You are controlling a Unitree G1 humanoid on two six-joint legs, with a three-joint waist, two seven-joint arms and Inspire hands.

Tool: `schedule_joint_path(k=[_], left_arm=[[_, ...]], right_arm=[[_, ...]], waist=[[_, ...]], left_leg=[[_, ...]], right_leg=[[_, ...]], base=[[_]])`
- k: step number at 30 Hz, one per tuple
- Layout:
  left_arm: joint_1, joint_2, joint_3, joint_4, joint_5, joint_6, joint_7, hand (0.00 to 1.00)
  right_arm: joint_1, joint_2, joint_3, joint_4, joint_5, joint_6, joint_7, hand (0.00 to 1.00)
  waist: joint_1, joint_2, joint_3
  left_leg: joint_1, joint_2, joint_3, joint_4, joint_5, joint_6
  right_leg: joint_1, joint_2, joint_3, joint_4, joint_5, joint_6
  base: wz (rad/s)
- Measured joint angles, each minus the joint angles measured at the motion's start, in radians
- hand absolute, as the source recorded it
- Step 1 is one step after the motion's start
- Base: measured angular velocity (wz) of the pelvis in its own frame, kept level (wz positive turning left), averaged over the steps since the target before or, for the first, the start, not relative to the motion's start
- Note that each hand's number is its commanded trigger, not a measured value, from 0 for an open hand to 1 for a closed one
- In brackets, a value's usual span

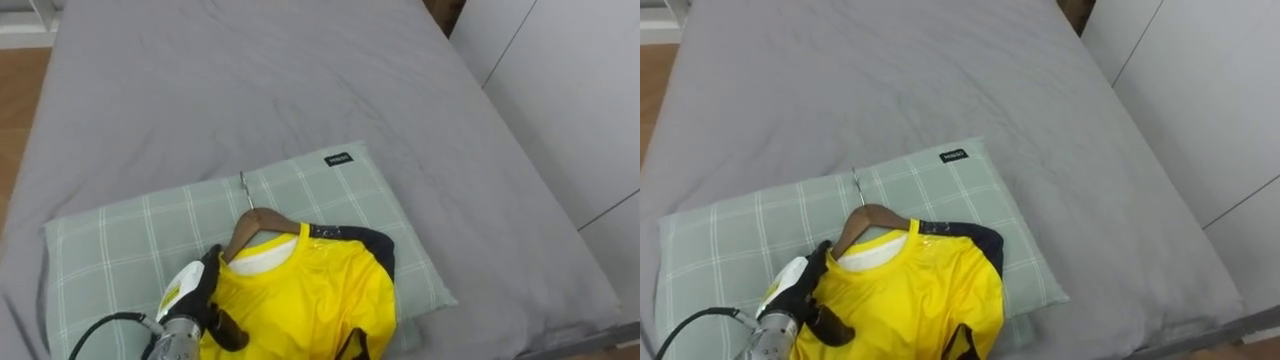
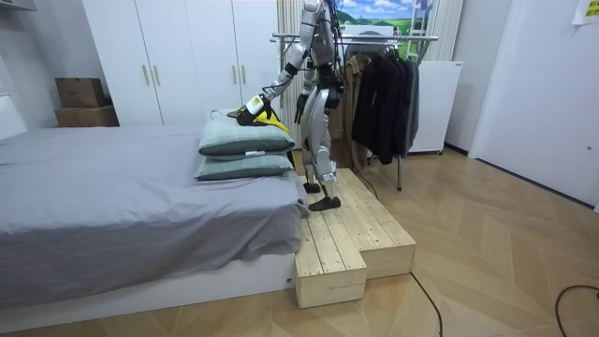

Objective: Hang clothes

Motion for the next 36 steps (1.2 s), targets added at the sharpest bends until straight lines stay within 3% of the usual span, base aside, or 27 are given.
schedule_joint_path(k=[4,9,16,22,27,36], left_arm=[[-0.004,0.028,0.030,-0.002,0.000,-0.001,0.011,1.00],[-0.005,0.038,0.041,-0.002,-0.001,0.004,0.029,1.00],[-0.003,0.027,0.039,0.005,-0.002,0.015,0.009,1.00],[-0.003,0.028,0.040,0.005,-0.083,0.013,-0.015,1.00],[-0.003,0.026,0.039,0.004,-0.089,0.014,-0.015,1.00],[-0.003,0.009,0.036,0.005,-0.120,0.030,-0.025,1.00]], right_arm=[[0.009,0.003,0.000,-0.002,0.008,0.000,-0.012,0.00],[0.014,0.004,0.000,-0.002,0.007,0.000,-0.021,0.00],[0.020,0.004,0.000,-0.006,0.008,0.000,-0.027,0.00],[0.020,0.004,-0.001,-0.009,0.003,-0.001,-0.017,0.00],[0.020,0.004,-0.001,-0.009,0.003,-0.006,-0.014,0.00],[0.019,-0.013,-0.009,-0.008,0.008,-0.007,0.000,0.00]], waist=[[0.000,-0.011,-0.0026],[0.001,-0.020,-0.0088],[0.002,-0.020,-0.0090],[0.003,-0.020,-0.0088],[0.005,-0.016,-0.0075],[0.027,0.008,-0.0039]], left_leg=[[-0.002,0.004,0.003,0.004,-0.005,0.003],[0.002,0.004,0.007,0.004,-0.004,0.001],[0.000,0.005,0.012,0.004,-0.012,0.003],[0.002,0.005,0.011,0.007,-0.016,0.006],[0.000,0.005,0.011,0.013,-0.019,0.008],[0.018,0.004,0.022,0.002,-0.021,0.007]], right_leg=[[0.000,0.002,-0.001,0.000,0.003,-0.003],[0.001,0.001,-0.002,0.001,0.004,-0.005],[0.001,0.001,-0.003,-0.003,0.011,-0.011],[0.001,-0.001,-0.007,-0.004,0.011,-0.011],[0.002,0.000,-0.005,-0.004,0.011,-0.009],[0.010,0.002,0.006,-0.004,0.011,-0.008]], base=[[-0.01],[-0.03],[-0.03],[0.00],[0.00],[-0.03]])
